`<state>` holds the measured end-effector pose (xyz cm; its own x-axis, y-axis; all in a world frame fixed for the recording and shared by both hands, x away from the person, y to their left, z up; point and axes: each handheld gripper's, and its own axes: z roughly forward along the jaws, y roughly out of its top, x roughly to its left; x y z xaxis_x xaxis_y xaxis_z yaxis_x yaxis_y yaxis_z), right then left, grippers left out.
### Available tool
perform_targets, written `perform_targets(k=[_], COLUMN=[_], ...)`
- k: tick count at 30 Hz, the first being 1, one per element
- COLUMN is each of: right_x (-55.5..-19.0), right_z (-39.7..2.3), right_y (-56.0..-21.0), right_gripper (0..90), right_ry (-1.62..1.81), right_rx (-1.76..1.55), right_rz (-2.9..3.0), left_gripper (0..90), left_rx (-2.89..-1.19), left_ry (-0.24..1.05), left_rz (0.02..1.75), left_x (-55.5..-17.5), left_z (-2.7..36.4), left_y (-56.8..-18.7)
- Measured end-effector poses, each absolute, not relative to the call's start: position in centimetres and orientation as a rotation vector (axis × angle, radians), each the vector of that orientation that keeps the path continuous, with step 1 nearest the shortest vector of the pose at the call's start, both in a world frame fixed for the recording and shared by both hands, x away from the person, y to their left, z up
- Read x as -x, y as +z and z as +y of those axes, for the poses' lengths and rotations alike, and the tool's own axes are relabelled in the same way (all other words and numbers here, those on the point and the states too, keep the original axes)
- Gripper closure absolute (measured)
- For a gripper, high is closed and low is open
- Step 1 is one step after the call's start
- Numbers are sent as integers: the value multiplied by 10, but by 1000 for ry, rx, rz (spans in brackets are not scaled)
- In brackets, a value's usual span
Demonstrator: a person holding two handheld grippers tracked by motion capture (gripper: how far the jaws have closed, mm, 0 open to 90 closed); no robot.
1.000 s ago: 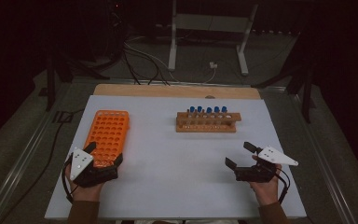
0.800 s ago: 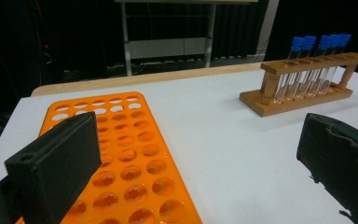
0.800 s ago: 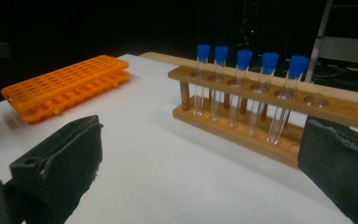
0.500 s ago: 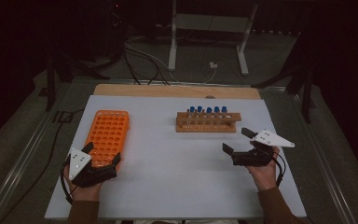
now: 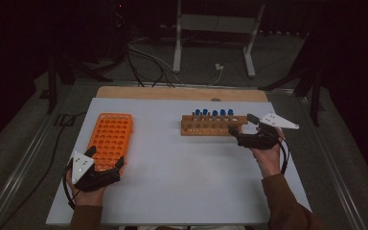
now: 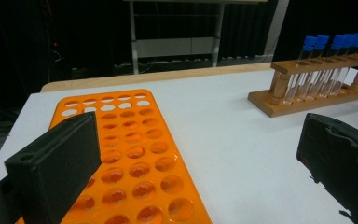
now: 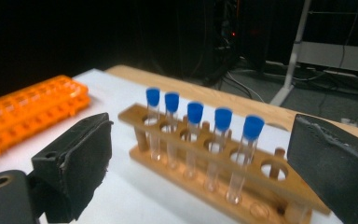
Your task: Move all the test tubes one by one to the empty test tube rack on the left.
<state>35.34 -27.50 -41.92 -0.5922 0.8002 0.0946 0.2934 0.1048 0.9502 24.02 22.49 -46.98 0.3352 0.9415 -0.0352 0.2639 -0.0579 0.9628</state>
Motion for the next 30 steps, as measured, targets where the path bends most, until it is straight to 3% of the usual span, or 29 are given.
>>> perform_targets(k=[15, 18, 24, 30], right_x=[-409, -418, -430, -433], right_z=[-273, -270, -267, -260], right_y=[-434, -444, -462, -469], right_gripper=[209, 290, 550, 699], right_ry=[1387, 1364, 1322, 1295], right_rx=[-1173, -1207, -1260, -1227], right_rz=[1971, 1984, 1978, 1987], left_gripper=[4, 4, 4, 4], left_rx=[-1545, -1546, -1538, -1538], left_ry=[789, 787, 778, 777], left_rz=[1140, 1136, 1140, 1140], left_x=[-242, -242, -242, -242], left_z=[226, 226, 227, 227], left_y=[-472, -471, -472, -472])
